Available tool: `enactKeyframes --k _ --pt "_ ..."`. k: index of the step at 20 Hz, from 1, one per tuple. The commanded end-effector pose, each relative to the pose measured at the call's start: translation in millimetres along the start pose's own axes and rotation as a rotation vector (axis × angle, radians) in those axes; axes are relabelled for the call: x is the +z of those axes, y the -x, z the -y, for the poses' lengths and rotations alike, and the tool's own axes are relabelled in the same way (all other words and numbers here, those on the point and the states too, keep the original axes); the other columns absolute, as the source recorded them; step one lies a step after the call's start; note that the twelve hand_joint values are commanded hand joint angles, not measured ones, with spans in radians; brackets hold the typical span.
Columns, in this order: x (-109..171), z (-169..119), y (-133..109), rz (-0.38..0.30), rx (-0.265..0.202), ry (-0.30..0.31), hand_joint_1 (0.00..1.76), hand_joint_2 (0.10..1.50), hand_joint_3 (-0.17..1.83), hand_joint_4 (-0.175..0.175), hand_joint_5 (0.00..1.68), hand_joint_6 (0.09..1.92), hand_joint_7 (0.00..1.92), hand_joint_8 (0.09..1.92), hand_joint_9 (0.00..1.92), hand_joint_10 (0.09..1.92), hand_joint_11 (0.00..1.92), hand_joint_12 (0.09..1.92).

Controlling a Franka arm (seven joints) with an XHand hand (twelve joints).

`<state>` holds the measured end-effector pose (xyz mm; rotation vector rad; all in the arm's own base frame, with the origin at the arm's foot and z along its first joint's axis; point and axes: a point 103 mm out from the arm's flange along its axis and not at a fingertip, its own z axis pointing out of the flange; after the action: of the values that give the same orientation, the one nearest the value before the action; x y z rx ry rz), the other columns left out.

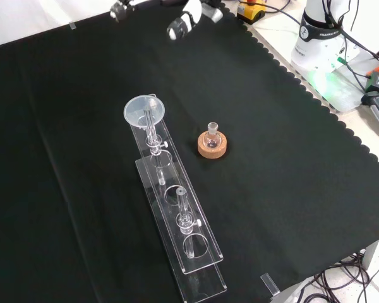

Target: Pick up the funnel from the transparent funnel stand.

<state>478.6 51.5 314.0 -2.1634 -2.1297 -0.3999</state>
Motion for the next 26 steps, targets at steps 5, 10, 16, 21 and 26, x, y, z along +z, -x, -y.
enactKeyframes --k 5,10,16,21,26 --pt "34.9 -33.1 -41.5 -0.030 -0.076 -0.040 0.13 0.89 0.35 -0.046 0.20 0.09 0.00 0.49 0.01 0.95 0.00 1.50" --pt "52.0 -44.5 -52.9 -0.015 -0.117 -0.084 0.13 0.88 0.35 -0.046 0.20 0.09 0.00 0.49 0.01 0.95 0.00 1.50" --pt "73.6 -58.2 -66.8 -0.015 -0.144 -0.135 0.14 0.88 0.35 -0.047 0.20 0.09 0.00 0.49 0.01 0.95 0.00 1.50" --pt "91.6 -66.0 -67.7 -0.019 -0.156 -0.172 0.14 0.87 0.35 -0.047 0.20 0.09 0.00 0.48 0.00 0.95 0.00 1.49" --pt "103.8 -67.8 -59.2 -0.018 -0.146 -0.201 0.14 0.86 0.35 -0.047 0.19 0.09 0.00 0.47 0.00 0.95 0.00 1.48"
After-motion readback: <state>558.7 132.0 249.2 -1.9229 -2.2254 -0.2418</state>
